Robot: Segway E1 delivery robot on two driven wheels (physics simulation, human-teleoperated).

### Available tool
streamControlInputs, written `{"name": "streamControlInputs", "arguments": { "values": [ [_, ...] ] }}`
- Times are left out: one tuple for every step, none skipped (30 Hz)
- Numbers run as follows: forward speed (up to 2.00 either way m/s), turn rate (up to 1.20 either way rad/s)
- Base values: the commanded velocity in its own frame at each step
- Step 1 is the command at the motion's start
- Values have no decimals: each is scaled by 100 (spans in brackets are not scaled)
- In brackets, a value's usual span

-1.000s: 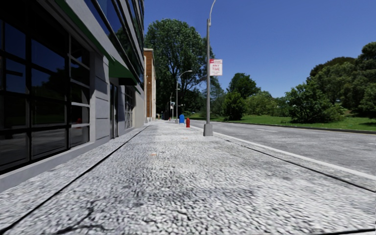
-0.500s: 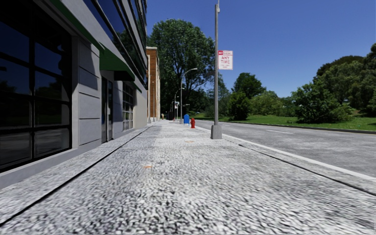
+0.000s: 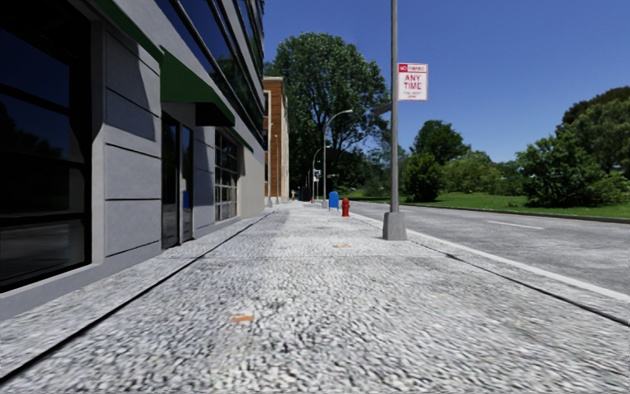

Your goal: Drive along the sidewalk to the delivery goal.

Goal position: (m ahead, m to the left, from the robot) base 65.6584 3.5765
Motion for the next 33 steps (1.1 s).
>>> {"name": "streamControlInputs", "arguments": {
  "values": [
    [200,28],
    [200,28],
    [200,28],
    [200,28],
    [200,28],
    [200,28],
    [200,28],
    [200,28],
    [200,28],
    [200,28],
    [200,28],
    [200,28],
    [200,28],
    [200,26],
    [200,23],
    [200,19],
    [200,19],
    [200,13],
    [200,0],
    [200,0],
    [200,0],
    [200,0],
    [200,0],
    [200,0],
    [200,0],
    [200,0],
    [199,0],
    [198,0],
    [198,0],
    [197,0],
    [197,0],
    [197,0],
    [197,0]
  ]
}}
